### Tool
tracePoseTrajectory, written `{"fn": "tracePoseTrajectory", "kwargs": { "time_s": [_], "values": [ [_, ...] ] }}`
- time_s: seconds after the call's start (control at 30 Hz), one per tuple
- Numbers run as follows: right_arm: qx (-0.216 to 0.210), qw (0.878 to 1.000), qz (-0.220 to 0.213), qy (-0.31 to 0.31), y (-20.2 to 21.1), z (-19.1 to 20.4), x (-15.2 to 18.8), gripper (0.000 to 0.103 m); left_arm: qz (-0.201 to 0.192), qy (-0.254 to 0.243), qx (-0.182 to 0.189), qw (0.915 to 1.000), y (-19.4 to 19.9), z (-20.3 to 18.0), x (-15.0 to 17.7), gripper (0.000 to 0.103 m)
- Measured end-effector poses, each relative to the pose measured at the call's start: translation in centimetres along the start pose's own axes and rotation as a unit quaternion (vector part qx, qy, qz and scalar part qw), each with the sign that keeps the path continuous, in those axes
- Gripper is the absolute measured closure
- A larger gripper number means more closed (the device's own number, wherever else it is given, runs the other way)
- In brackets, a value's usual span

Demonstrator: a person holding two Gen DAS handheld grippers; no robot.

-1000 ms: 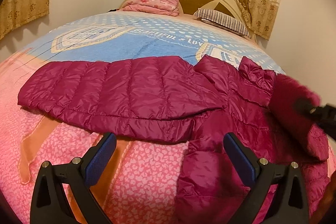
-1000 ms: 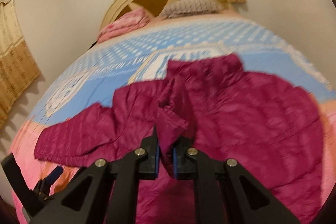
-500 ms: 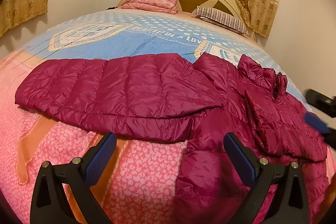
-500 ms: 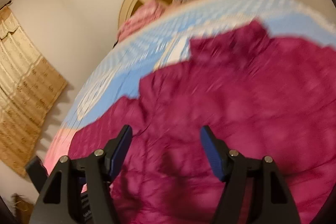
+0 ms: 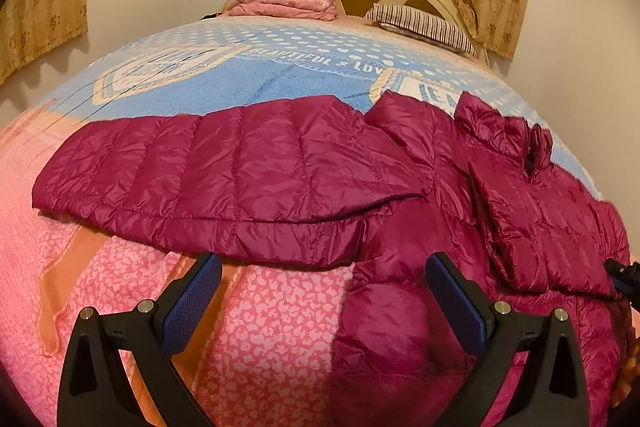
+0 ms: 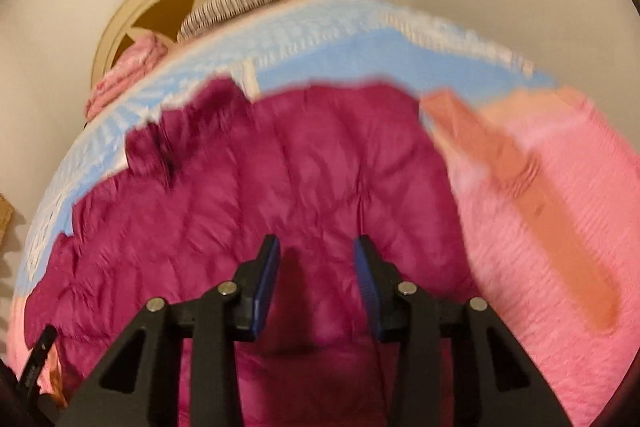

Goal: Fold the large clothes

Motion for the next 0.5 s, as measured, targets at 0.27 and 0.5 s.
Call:
{"fn": "tracePoseTrajectory", "kwargs": {
  "time_s": [0.27, 0.5],
  "values": [
    [0.007, 0.998, 0.004, 0.061, -0.7, 1.6, 1.1, 0.053, -0.034, -0.101, -0.038, 0.9936, 2.7, -4.9, -4.3, 0.001],
    [0.031, 0.994, -0.08, 0.067, 3.1, 1.0, -3.9, 0.059, -0.01, -0.11, -0.045, 0.9929, -0.3, -9.2, -5.2, 0.001]
  ]
}}
Point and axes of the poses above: each gripper's, at about its wrist camera, not at the fingertips, and y roughly against the way its jaws point, z to its left, x to its underside, the point moved 10 cm from there along -y, roughly the way its jaws point, and after that the axes turned 4 degrees about -y, right-handed, at the moved point
